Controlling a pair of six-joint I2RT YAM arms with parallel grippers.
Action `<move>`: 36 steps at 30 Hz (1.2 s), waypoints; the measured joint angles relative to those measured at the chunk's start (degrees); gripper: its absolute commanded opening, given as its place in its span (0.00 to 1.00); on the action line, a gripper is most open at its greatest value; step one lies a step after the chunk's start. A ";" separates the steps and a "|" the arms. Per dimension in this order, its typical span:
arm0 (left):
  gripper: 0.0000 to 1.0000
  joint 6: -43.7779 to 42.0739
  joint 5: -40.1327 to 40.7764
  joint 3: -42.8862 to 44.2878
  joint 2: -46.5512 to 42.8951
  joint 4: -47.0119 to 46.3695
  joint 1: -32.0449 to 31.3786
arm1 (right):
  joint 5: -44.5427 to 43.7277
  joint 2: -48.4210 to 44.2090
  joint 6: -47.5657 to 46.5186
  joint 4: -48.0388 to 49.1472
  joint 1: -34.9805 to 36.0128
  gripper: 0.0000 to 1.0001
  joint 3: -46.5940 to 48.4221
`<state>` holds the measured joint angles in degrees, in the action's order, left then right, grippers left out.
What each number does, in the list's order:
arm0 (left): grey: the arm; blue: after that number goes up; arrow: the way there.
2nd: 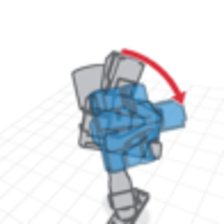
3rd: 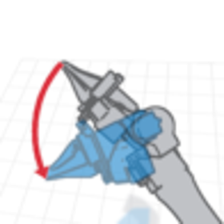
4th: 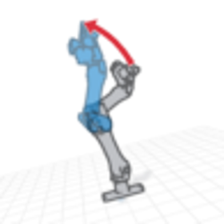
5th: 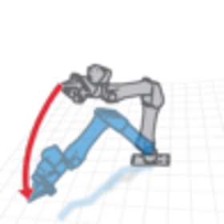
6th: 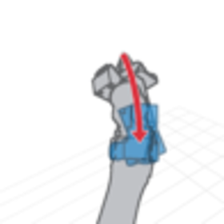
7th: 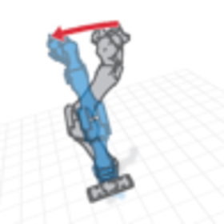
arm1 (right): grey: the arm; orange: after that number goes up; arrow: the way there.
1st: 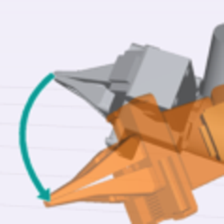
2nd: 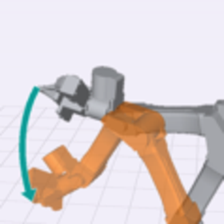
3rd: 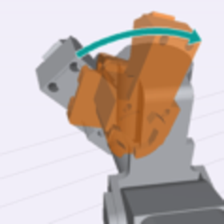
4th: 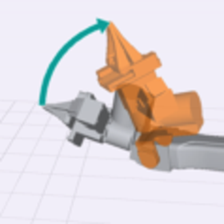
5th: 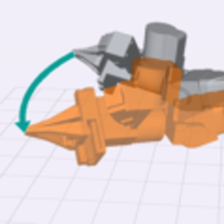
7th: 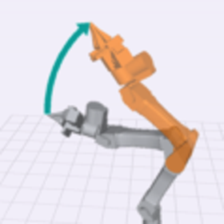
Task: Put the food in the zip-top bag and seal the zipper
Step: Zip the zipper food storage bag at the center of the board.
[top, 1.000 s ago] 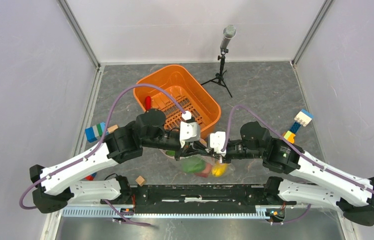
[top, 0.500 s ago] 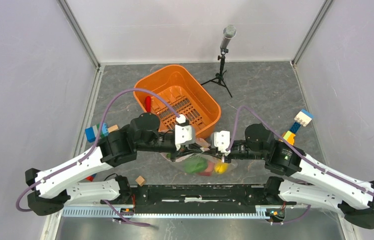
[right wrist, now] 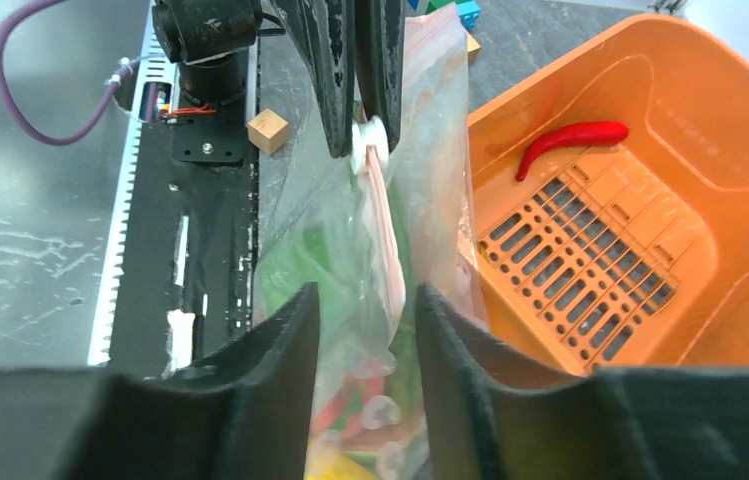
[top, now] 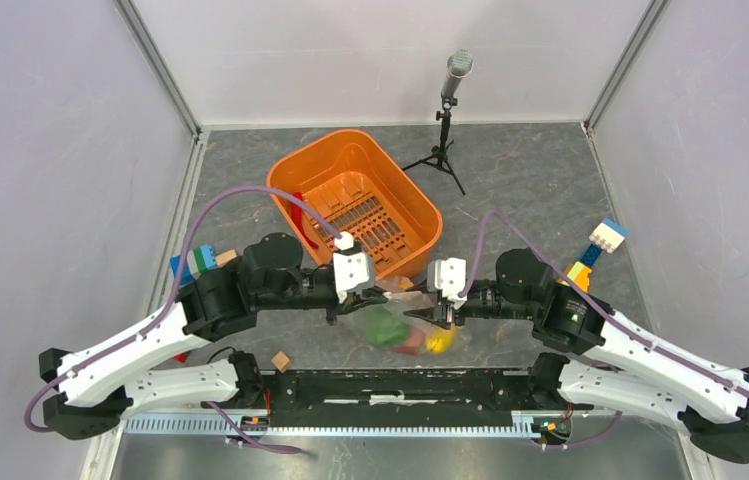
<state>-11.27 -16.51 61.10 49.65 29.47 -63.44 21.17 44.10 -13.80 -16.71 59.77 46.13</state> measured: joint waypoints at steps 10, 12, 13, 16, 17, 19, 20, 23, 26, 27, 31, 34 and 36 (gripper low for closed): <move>0.02 3.89 -1.33 1.73 5.09 -0.42 0.04 | 1.29 0.28 2.69 4.33 -0.26 0.46 -1.42; 0.02 4.24 -1.75 1.84 5.05 -0.44 0.04 | 1.33 0.57 2.99 4.85 -0.26 0.30 -1.51; 0.02 4.39 -1.81 1.92 5.05 -0.55 0.04 | 1.33 0.79 3.30 5.14 -0.26 0.25 -1.55; 0.02 4.48 -1.77 1.95 4.85 -0.66 0.07 | 1.29 1.14 3.69 5.51 -0.26 0.07 -1.79; 0.02 4.48 -1.73 1.95 4.68 -0.61 0.04 | 1.22 1.18 3.82 5.51 -0.26 0.03 -1.81; 0.02 4.48 -1.55 1.95 4.15 -0.48 0.04 | 0.42 1.16 4.02 5.77 -0.26 0.00 -1.81; 0.02 4.46 -1.46 1.95 3.93 -0.48 0.04 | 0.00 1.11 4.28 6.10 -0.24 0.00 -1.88; 0.02 4.44 -0.33 1.95 3.23 -0.61 0.04 | -2.05 0.46 4.92 7.72 -0.07 0.00 -2.51; 0.02 4.44 1.73 1.66 2.36 -0.33 0.04 | -5.51 -1.38 5.66 9.20 0.22 0.00 -3.91; 0.02 4.42 2.80 1.25 1.75 -0.17 0.04 | -7.04 -2.23 6.08 9.51 0.24 0.00 -4.44; 0.02 4.42 6.51 -1.51 -2.34 0.68 0.04 | -12.81 -6.05 7.15 9.57 0.28 0.00 -6.29; 0.02 4.44 9.22 -3.43 -5.73 0.96 0.04 | -16.85 -8.44 7.58 8.83 0.33 0.00 -6.62; 0.02 4.44 11.08 -4.46 -7.93 1.55 0.02 | -20.15 -9.92 7.85 8.04 0.37 0.00 -6.62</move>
<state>-6.83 -5.43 56.64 41.71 31.03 -63.42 1.02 34.17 -5.96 -8.67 60.14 39.51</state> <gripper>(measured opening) 0.056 0.012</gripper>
